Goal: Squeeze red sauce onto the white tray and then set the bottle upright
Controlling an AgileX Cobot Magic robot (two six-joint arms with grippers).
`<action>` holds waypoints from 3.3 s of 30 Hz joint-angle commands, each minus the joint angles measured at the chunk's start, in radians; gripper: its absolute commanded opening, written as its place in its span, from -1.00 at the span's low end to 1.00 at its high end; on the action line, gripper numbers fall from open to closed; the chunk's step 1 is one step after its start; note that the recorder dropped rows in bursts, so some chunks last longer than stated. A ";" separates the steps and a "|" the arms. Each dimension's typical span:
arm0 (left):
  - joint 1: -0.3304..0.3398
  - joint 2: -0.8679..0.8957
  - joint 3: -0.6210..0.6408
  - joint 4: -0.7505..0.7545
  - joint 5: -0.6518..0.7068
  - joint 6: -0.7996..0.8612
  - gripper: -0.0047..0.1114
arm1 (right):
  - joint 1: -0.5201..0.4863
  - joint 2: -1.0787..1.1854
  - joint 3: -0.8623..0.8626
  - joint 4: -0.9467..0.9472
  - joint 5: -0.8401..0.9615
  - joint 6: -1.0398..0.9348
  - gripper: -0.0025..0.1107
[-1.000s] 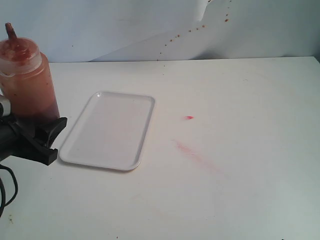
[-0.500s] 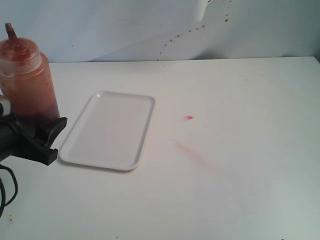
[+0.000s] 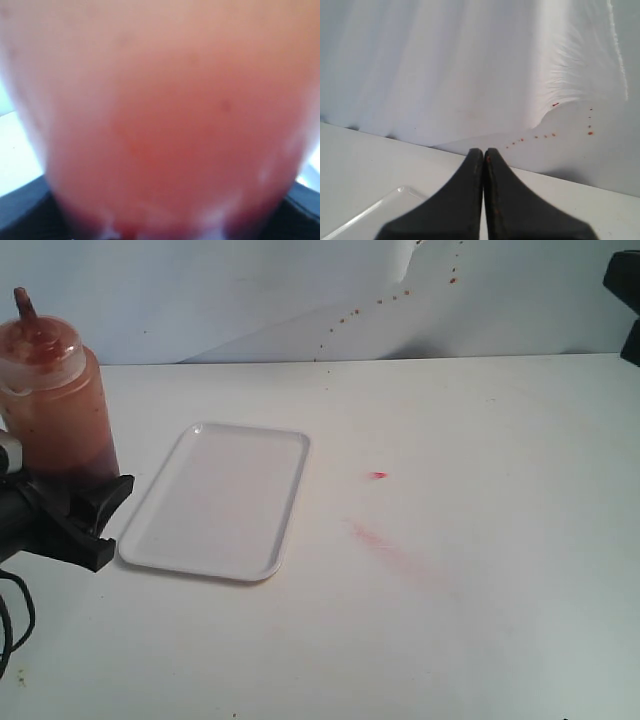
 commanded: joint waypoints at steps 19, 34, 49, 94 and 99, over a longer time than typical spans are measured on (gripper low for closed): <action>0.002 -0.010 -0.095 -0.072 0.041 0.268 -0.92 | 0.003 0.251 -0.066 0.008 -0.296 -0.159 -0.96; 0.002 -0.010 -0.105 -0.253 0.065 0.416 -0.92 | 0.003 0.251 -0.066 0.001 -0.294 -0.162 -0.96; 0.002 -0.010 -0.105 -0.255 0.091 0.426 -0.92 | 0.003 0.251 -0.066 0.001 -0.264 -0.162 -0.96; 0.002 -0.010 -0.105 -0.255 0.126 0.480 -0.92 | 0.010 0.258 -0.066 -0.069 -0.251 -0.228 -0.96; 0.002 -0.010 -0.106 -0.255 0.131 0.556 -0.92 | 0.095 0.287 -0.066 -0.067 -0.228 -0.306 -0.96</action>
